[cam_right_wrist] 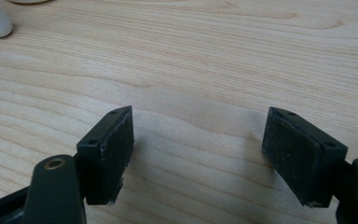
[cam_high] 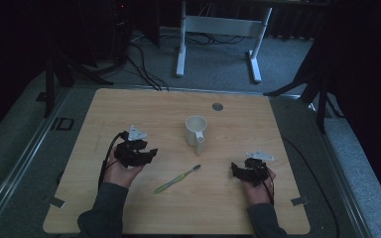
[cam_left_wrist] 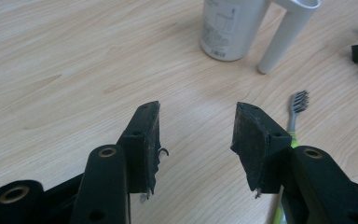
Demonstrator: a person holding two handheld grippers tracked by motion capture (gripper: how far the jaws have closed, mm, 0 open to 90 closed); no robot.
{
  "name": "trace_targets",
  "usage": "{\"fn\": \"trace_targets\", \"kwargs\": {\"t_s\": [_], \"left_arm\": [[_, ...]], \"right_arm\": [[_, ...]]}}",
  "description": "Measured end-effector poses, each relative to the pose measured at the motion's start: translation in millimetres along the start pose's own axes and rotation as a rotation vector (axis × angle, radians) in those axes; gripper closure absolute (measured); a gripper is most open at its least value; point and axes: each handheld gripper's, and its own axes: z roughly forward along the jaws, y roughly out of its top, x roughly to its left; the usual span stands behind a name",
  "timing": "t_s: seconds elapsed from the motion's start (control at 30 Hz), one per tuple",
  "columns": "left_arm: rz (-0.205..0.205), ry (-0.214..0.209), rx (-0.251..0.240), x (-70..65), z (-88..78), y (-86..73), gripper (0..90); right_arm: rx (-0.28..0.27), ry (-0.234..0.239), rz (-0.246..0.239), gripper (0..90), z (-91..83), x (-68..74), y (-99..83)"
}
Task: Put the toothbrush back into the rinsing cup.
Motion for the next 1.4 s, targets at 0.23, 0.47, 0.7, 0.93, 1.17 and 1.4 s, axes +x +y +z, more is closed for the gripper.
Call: {"fn": "trace_targets", "kwargs": {"t_s": [0.23,0.47,0.7,0.93,1.17,1.4], "left_arm": [[0.016,-0.018,0.022,-6.1,2.7,8.9,51.8],[0.040,-0.034,0.042,-12.8,7.7,17.0,52.0],[0.065,-0.035,0.056,-19.2,7.8,23.6,51.9],[0.086,-0.034,0.072,-24.2,9.4,29.5,52.3],[0.105,-0.031,0.081,-30.0,11.6,35.1,52.3],[0.121,-0.031,0.092,-34.7,14.8,39.4,52.3]], "right_arm": [[0.000,0.000,0.000,24.7,0.0,0.0,0.0],[0.000,0.000,0.001,24.7,0.0,0.1,0.0],[-0.001,0.000,0.000,24.6,0.0,0.0,0.0],[-0.001,0.000,-0.001,24.6,0.1,0.0,0.1],[0.000,0.001,-0.002,24.7,0.0,-0.1,0.1],[-0.001,0.001,-0.001,24.6,0.0,0.0,0.1]]}}
